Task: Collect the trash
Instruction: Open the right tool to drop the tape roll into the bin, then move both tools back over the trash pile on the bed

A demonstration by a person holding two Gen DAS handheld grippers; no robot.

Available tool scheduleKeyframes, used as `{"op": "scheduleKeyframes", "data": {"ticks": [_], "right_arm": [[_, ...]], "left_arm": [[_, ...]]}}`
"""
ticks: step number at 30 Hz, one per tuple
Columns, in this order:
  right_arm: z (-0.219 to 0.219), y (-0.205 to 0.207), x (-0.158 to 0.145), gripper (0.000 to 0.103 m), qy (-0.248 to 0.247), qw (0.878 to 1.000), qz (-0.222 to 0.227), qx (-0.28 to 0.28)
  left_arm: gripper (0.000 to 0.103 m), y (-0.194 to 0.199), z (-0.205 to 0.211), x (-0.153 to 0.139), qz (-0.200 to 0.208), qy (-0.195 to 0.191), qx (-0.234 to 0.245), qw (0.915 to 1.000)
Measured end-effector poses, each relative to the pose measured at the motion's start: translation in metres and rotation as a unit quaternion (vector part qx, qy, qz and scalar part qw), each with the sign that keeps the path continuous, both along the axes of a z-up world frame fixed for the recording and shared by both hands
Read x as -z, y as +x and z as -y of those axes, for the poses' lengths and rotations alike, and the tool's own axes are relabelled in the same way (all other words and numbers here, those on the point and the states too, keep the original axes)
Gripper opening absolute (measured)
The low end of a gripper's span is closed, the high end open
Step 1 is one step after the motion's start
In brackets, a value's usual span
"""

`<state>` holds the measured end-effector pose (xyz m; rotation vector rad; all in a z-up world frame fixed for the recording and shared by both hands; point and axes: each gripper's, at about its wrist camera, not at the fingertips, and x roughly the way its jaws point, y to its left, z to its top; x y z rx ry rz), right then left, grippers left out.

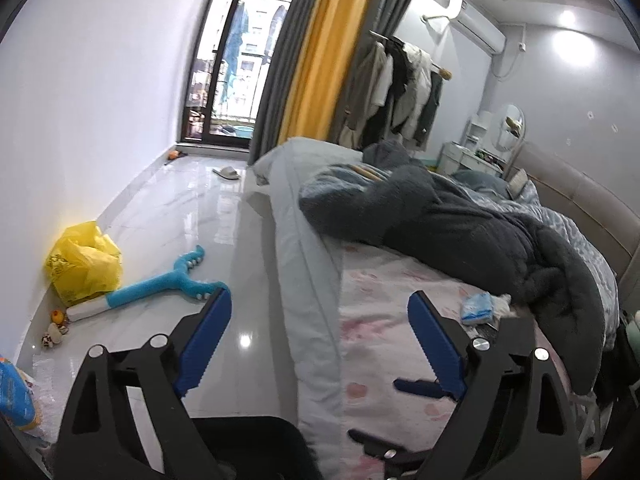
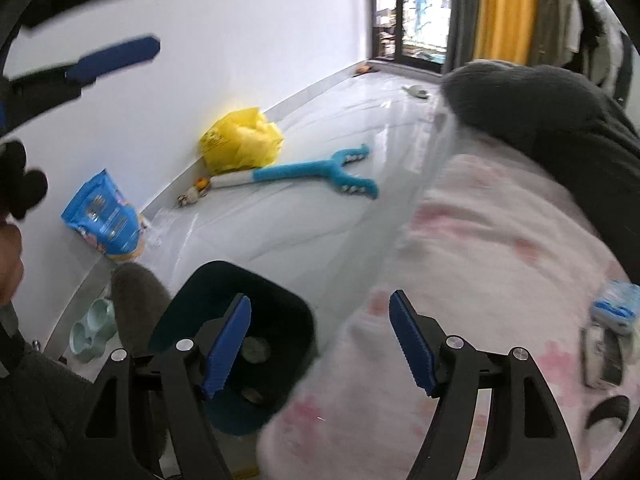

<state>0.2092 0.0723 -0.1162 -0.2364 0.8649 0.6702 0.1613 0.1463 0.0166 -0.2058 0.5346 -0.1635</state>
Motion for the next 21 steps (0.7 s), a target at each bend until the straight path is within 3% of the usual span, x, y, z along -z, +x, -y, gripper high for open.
{"op": "scheduleKeyframes", "data": {"ticks": [21], "right_arm": [[0.183,0.01,-0.022,0.089,0.036,0.991,0.075,0.102]], "left_arm": [[0.093,0.019,0.104,0.013,-0.017,0.02,0.064,0.9976]]}}
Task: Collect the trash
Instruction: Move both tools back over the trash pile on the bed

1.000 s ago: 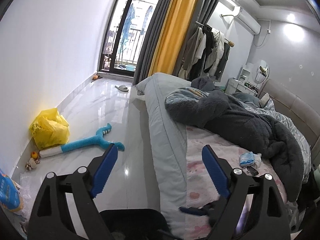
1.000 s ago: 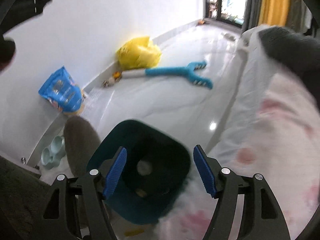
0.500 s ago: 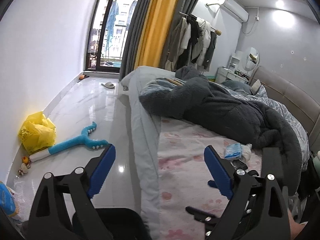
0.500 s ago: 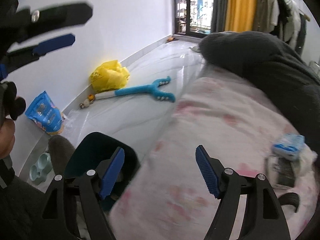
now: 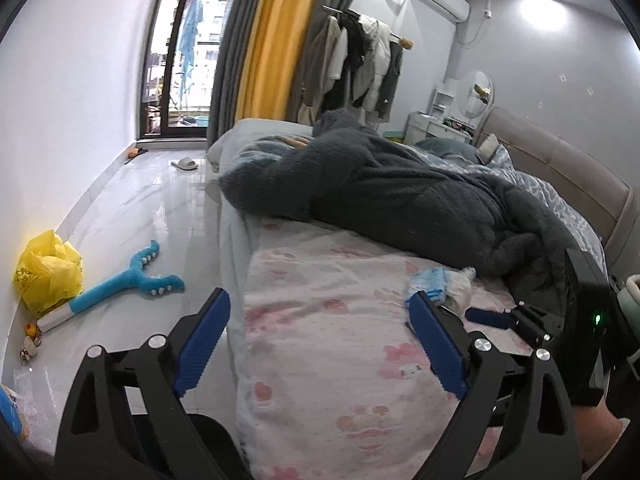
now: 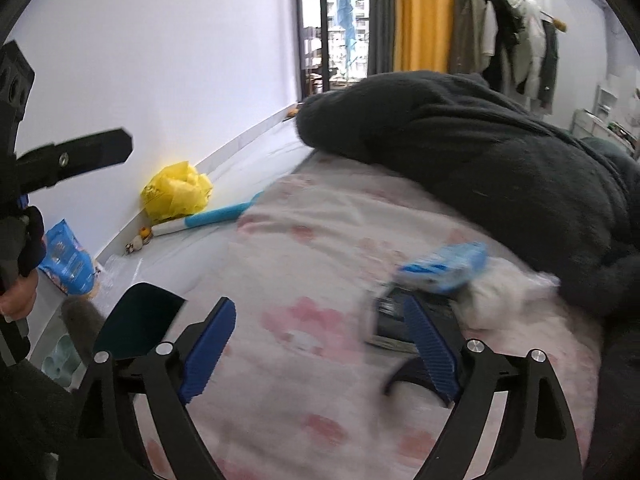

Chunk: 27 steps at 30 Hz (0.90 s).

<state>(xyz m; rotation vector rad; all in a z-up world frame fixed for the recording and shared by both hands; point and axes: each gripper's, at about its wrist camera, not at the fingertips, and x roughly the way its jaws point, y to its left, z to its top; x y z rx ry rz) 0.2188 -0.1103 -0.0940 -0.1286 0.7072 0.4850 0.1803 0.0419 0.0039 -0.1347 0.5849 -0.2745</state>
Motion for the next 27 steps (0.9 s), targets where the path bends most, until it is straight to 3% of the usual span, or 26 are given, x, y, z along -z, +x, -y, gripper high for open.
{"op": "scheduleKeyframes", "data": {"ticks": [11,27], "right_arm": [[0.07,0.0,0.016,0.092,0.021,0.999,-0.017,0.022],[0.113,0.003,0.047,0.092,0.072,0.996,-0.059,0.008]], "left_arm": [[0.093,0.013,0.064,0.019,-0.041,0.006,0.053,0.9977],[0.093,0.026,0.132,0.058,-0.123,-0.041,0.133,0.9825]]}}
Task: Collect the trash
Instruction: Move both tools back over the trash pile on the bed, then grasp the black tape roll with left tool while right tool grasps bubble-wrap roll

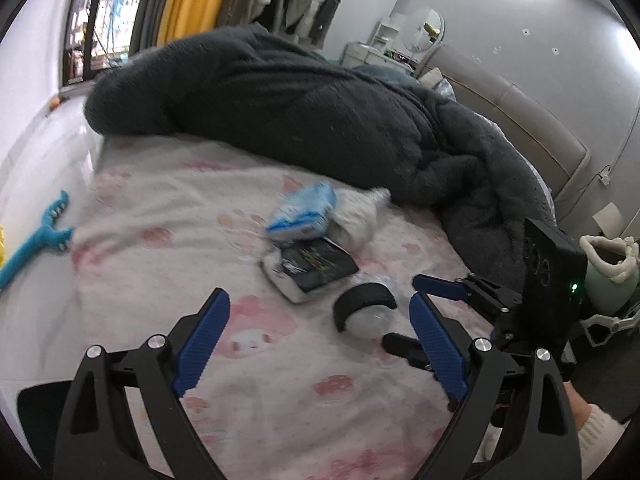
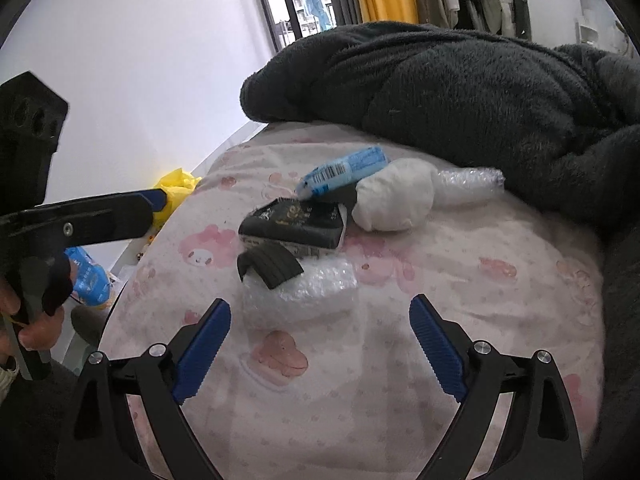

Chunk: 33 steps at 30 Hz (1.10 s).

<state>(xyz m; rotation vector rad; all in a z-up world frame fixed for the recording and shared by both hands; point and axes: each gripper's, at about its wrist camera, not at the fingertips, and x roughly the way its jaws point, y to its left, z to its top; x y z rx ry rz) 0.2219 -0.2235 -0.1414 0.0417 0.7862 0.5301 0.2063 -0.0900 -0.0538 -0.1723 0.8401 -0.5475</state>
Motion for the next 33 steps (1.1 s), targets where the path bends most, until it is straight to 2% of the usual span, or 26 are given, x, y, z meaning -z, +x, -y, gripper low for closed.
{"op": "scheduleKeyframes", "data": {"ticks": [6,12,14,23,26,33], "right_arm": [[-0.004,-0.002,0.005,0.091,0.007,1.0,0.013,-0.023],[0.002,-0.002,0.004,0.083,0.015,1.0,0.016,-0.021],[0.004,-0.001,0.004,0.081,0.018,0.999,0.016,-0.02],[0.0,0.005,0.008,0.08,0.012,0.999,0.011,-0.034],[-0.002,0.008,0.009,0.08,0.011,0.999,0.009,-0.036],[-0.006,0.013,0.011,0.079,0.011,0.999,0.003,-0.04]], "left_arm": [[0.093,0.009,0.02,0.018,-0.043,-0.03,0.013,0.9985],[0.091,0.012,0.034,0.027,-0.056,-0.034,0.014,0.9977],[0.089,0.015,0.036,0.03,-0.066,-0.045,0.015,0.9967],[0.068,0.027,0.031,0.048,-0.111,-0.098,-0.005,0.9889],[0.061,0.03,0.03,0.052,-0.118,-0.101,-0.008,0.9878],[0.051,0.035,0.029,0.055,-0.127,-0.099,0.003,0.9869]]}}
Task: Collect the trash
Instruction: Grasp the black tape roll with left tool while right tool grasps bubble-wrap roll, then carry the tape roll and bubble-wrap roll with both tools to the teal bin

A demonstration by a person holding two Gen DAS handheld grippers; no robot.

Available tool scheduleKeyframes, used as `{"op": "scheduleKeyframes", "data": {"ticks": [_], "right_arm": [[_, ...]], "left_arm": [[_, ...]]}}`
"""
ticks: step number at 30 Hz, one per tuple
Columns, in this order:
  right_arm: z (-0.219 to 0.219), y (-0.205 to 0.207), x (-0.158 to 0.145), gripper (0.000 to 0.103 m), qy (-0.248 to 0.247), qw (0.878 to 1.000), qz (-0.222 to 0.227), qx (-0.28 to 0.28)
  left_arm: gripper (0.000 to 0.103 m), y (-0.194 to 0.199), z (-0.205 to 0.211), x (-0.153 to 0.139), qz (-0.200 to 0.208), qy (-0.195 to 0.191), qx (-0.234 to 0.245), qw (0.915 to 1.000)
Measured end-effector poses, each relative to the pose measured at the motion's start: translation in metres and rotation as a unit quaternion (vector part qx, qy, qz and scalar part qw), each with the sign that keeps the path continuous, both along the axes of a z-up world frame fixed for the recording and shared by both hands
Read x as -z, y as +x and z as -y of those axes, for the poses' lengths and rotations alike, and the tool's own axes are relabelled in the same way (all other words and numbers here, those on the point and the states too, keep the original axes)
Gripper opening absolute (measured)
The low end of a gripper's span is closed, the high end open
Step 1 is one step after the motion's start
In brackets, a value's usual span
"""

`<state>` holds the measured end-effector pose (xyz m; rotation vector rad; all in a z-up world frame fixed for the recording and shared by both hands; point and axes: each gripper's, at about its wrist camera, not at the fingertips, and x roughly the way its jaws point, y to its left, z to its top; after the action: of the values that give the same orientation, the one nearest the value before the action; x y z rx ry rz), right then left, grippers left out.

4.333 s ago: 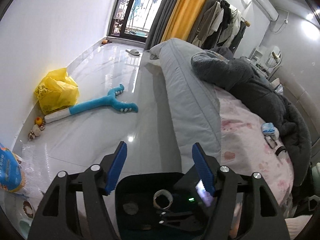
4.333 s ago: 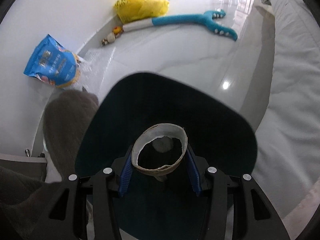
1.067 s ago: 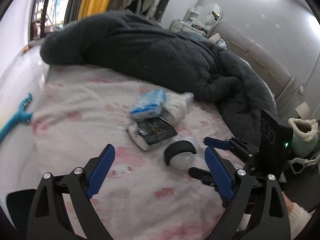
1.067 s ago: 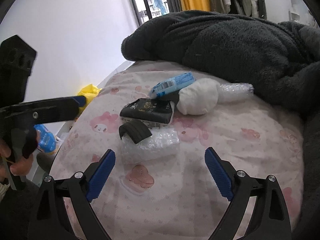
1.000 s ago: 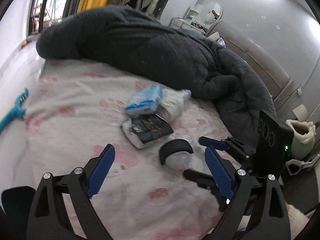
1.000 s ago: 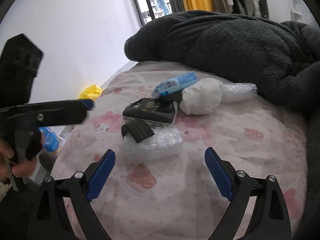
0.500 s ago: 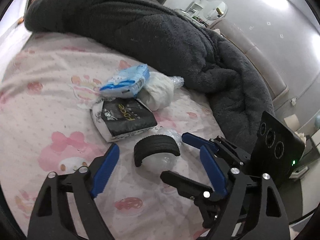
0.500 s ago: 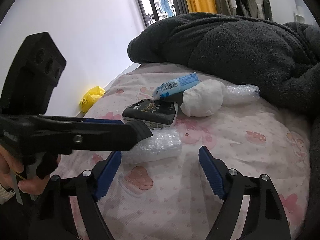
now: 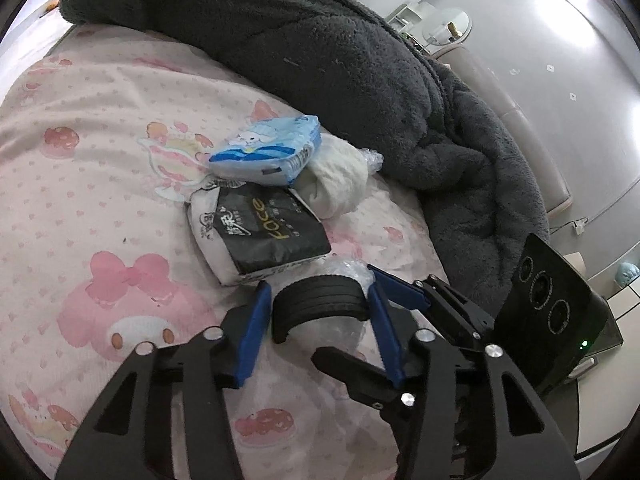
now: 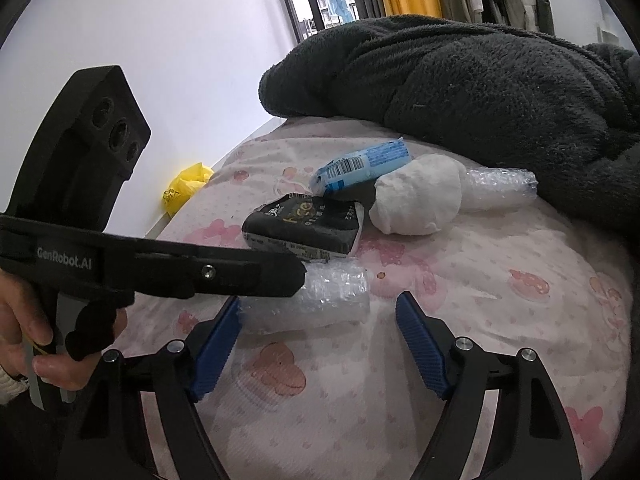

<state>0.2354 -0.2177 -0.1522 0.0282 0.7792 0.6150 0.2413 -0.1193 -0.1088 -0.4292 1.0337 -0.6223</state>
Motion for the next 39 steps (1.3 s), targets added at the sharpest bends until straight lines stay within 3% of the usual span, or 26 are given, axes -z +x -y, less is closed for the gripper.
{"op": "scheduleKeyframes", "data": {"ticks": [5,7,14,26,39], "right_arm": [[-0.004,0.004,0.002,0.071,0.002,1.0,-0.004,-0.01],[-0.006,0.004,0.002,0.061,0.003,1.0,-0.005,-0.018],[-0.008,0.003,-0.005,0.06,-0.018,1.0,-0.003,-0.004],[-0.007,0.0,-0.032,0.06,-0.039,0.997,-0.016,0.071],[-0.006,-0.011,-0.056,0.06,0.004,0.991,-0.018,0.13]], "left_arm": [[0.049,0.0,-0.001,0.001,0.001,0.002,0.004,1.0],[0.049,0.0,-0.001,0.001,0.001,0.003,0.004,1.0],[0.049,-0.004,-0.011,-0.01,0.027,0.002,-0.012,0.9996],[0.049,-0.02,-0.03,-0.046,0.103,0.042,-0.03,0.9933],[0.049,-0.051,-0.047,-0.057,0.171,0.131,-0.056,0.9748]]}}
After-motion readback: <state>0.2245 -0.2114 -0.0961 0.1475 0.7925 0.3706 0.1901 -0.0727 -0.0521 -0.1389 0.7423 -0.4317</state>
